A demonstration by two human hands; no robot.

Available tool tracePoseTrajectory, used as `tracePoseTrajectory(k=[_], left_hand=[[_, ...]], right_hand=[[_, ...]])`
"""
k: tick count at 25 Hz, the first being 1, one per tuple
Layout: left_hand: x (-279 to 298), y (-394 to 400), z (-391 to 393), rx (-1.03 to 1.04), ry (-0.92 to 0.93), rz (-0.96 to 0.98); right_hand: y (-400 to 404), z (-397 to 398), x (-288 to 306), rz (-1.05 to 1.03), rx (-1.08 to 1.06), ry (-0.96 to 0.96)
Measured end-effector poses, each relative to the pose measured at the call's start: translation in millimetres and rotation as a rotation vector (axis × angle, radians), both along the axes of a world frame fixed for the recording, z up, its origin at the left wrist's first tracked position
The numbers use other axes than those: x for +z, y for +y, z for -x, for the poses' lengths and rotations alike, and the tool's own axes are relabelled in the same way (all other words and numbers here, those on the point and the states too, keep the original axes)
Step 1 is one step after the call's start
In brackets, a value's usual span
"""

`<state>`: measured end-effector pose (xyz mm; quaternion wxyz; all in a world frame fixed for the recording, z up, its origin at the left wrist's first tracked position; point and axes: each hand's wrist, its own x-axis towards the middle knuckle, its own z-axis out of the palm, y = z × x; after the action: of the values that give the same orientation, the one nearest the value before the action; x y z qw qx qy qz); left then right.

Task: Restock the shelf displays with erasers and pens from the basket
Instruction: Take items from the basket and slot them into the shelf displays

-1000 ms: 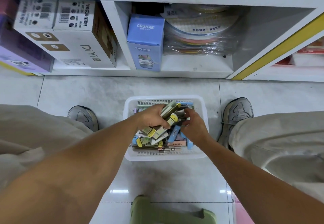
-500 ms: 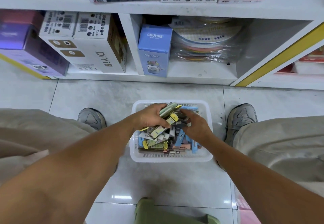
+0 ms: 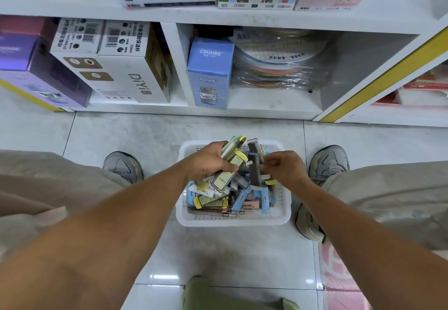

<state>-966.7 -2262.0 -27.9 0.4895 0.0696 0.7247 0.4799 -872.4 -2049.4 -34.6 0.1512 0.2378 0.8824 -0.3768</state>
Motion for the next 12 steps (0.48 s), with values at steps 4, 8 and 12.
tracePoseTrajectory(k=[4, 8, 12], left_hand=[[2, 7, -4, 0.113, -0.045, 0.009], [17, 16, -7, 0.278, -0.146, -0.036], [60, 23, -4, 0.423, -0.203, -0.188]], right_hand=[[1, -1, 2, 0.013, -0.033, -0.045], [1, 4, 25, 0.354, -0.231, -0.015], [-3, 19, 76, 0.645, -0.185, -0.009]])
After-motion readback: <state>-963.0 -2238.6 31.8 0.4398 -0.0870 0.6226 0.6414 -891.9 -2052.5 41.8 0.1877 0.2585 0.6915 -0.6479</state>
